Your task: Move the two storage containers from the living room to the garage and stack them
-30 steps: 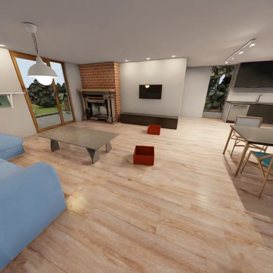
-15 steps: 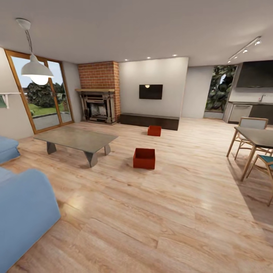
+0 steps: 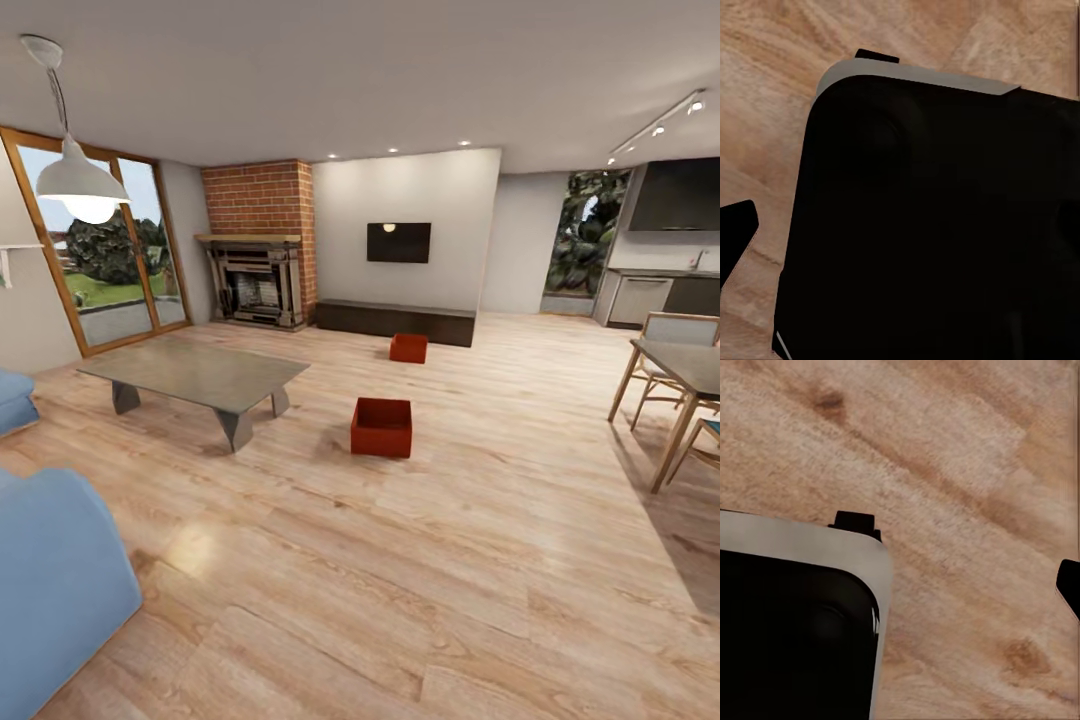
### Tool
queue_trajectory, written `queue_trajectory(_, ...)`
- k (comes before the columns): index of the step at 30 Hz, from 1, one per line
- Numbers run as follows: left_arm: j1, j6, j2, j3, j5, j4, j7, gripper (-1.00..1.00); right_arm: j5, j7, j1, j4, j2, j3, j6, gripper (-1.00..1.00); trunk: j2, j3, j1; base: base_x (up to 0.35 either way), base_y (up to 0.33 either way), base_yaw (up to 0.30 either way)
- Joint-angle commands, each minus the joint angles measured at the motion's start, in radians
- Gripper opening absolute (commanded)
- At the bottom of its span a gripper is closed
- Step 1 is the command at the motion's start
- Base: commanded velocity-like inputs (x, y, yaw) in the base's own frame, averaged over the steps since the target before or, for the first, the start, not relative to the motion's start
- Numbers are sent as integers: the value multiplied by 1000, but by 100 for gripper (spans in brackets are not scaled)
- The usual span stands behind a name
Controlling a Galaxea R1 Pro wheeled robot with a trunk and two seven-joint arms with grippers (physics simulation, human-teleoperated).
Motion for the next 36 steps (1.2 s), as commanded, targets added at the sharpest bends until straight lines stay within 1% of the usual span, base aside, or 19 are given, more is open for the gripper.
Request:
queue_trajectory(1, 0, -2, 0, 7, 2, 0, 1, 100, -8, 0, -1, 3, 0, 9, -6, 100, 0, -1, 1, 325, 0, 0)
queue_trajectory(29, 0, -3, 0, 8, 2, 0, 0, 100, -8, 0, -1, 3, 0, 9, -6, 100, 0, -1, 1, 325, 0, 0)
queue_trajectory(36, 0, -2, 0, 7, 2, 0, 1, 100, -16, -2, -1, 3, 0, 5, -10, 100, 0, -1, 1, 325, 0, 0)
